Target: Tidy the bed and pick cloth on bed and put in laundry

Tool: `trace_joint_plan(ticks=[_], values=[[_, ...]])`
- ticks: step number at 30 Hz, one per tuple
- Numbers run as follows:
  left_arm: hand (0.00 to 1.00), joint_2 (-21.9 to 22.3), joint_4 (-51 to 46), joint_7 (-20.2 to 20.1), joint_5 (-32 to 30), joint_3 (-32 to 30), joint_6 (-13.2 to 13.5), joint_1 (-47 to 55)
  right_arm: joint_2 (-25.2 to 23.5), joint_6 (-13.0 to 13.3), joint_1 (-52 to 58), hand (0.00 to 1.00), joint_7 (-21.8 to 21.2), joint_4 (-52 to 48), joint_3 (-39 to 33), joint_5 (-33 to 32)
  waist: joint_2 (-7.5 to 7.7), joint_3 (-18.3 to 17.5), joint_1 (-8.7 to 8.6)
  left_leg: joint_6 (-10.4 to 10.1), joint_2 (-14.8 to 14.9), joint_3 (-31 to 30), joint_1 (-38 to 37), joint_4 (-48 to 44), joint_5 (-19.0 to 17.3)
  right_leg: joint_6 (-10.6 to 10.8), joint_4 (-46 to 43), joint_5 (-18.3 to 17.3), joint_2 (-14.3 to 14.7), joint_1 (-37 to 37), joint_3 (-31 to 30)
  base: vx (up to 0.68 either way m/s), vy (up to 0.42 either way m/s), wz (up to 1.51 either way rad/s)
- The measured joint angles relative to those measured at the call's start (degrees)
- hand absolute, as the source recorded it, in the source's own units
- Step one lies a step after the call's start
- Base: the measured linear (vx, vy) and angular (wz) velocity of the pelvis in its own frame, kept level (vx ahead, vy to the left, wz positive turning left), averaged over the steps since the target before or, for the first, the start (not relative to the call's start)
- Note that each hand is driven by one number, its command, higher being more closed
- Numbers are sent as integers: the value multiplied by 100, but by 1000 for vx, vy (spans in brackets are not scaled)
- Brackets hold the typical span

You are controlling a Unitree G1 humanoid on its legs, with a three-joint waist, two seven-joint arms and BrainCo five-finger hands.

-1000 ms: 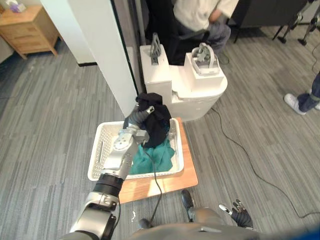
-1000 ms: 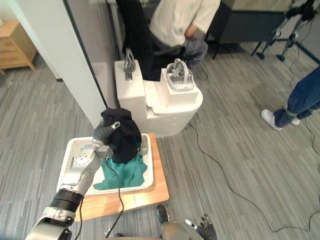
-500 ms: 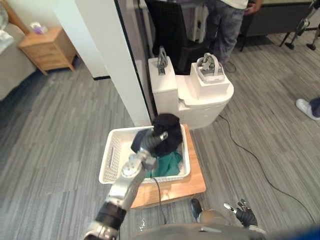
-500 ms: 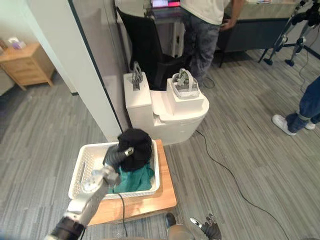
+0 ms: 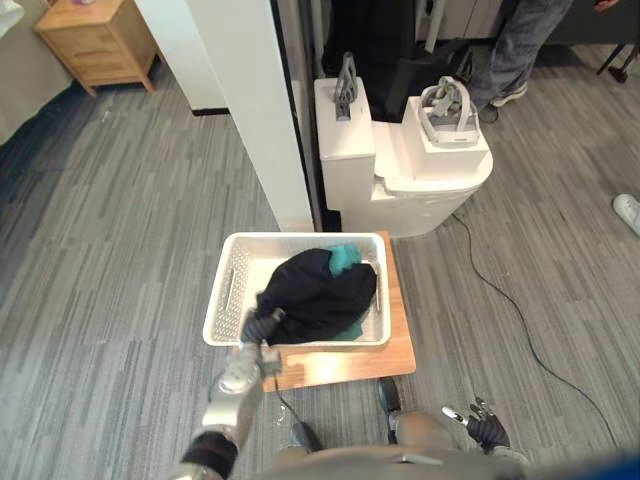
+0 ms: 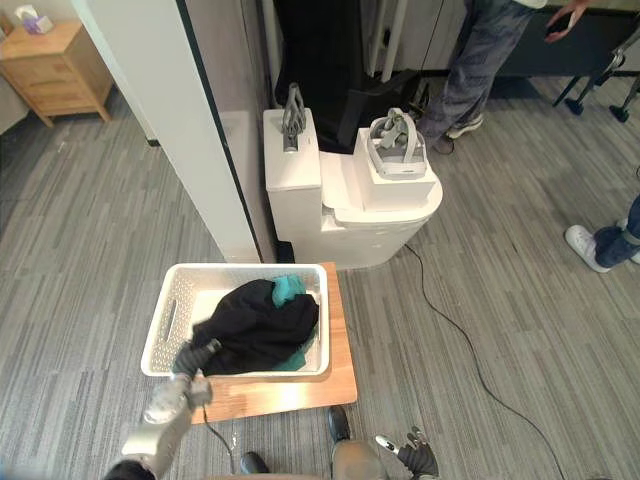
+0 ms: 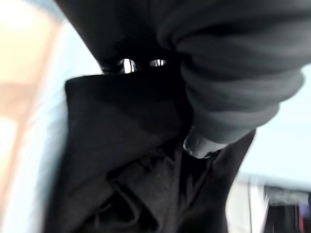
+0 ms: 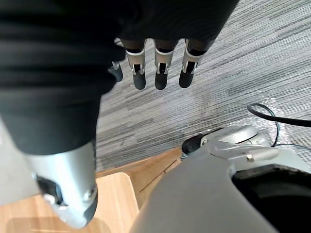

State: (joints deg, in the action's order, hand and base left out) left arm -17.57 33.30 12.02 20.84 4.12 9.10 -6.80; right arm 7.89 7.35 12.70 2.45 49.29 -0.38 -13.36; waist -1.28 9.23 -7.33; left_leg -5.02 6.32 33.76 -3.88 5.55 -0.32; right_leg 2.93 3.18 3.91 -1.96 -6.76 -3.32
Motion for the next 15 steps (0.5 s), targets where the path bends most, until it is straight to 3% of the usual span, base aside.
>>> trace_joint_plan(ticks=[1,2,5,8,12,15], values=[[100,-152,40,7,35,-153,34,-221,8,8,-40,0,-6,3,16,-6,1,42,-34,0,1,-5,49,-1,0,1,-4,1,-2,-47,19,10,-20,4],[0,-228,73,7,57,-262,43,-356,9,11,-59,0,-9,5,22,-8,-2,48,-70,0,3,-7,88,-1,0,1,-6,1,-3,-79,33,18,-28,5],[0,-372,270,-45,55,-435,56,-786,3,66,-107,0,-12,-8,37,-107,-14,152,-148,-10,22,20,92,-47,-7,1,-30,1,-1,-79,50,4,-6,-2],[0,-318,292,-340,56,-432,-127,-880,2,62,-107,0,-12,-80,41,-111,-31,204,-152,-58,88,58,100,-225,-95,1,-99,-1,19,-80,11,7,-34,-10],[0,-83,503,-601,57,-445,-374,-823,1,58,-105,0,-9,-141,37,-107,-58,265,-154,-80,175,190,94,-408,-228,-34,-148,-27,69,-80,-78,-30,-45,-13],[0,152,522,-731,54,-451,-394,-628,-6,59,-97,0,-9,-180,37,-102,-74,289,-161,-83,199,194,92,-438,-231,-77,-181,-62,87,-80,-76,-66,-62,-1]])
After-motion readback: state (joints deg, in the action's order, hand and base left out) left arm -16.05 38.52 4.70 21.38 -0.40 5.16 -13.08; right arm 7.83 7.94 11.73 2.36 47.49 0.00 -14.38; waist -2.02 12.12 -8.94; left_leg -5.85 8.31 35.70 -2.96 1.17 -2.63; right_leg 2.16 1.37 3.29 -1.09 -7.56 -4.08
